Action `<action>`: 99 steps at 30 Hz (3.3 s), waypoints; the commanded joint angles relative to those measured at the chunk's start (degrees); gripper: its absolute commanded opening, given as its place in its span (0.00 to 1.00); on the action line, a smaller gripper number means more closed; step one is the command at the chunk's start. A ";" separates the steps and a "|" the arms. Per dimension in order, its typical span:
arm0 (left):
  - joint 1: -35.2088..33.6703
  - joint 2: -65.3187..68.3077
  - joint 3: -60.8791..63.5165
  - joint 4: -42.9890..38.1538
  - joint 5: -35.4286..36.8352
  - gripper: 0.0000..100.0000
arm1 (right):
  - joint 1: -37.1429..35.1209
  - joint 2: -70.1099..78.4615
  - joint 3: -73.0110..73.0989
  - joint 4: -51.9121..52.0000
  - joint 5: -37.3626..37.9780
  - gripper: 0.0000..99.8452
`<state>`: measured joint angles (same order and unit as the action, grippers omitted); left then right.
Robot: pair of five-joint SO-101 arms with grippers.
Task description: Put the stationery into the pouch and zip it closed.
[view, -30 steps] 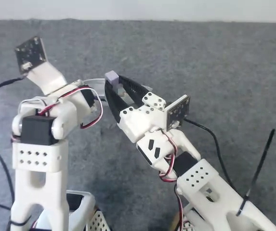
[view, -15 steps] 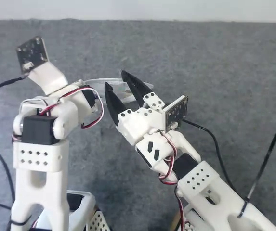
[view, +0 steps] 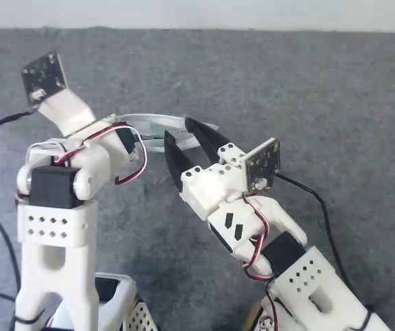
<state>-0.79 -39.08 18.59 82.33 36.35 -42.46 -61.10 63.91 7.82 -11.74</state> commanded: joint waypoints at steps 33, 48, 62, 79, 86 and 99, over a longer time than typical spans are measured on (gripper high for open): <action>-0.26 -2.81 0.84 -3.60 0.70 0.01 | 3.74 -12.53 -16.44 42.15 0.00 0.14; -0.26 -2.81 1.01 -3.52 0.70 0.01 | 3.74 -22.29 -4.66 40.31 6.95 0.14; -4.22 -2.81 1.54 -3.78 0.70 0.01 | 4.97 -23.25 11.34 18.77 9.32 0.14; -4.57 -2.81 1.54 -3.87 0.70 0.01 | 6.81 -22.81 17.58 7.60 9.41 0.14; -4.57 -2.81 1.54 -3.87 0.70 0.01 | 6.73 -22.81 21.19 2.33 14.59 0.14; -4.48 -2.81 1.45 -3.87 0.70 0.01 | 5.58 -22.73 20.13 2.33 12.13 0.14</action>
<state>-4.84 -39.16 20.44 80.57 36.35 -36.13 -83.34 85.71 11.69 1.45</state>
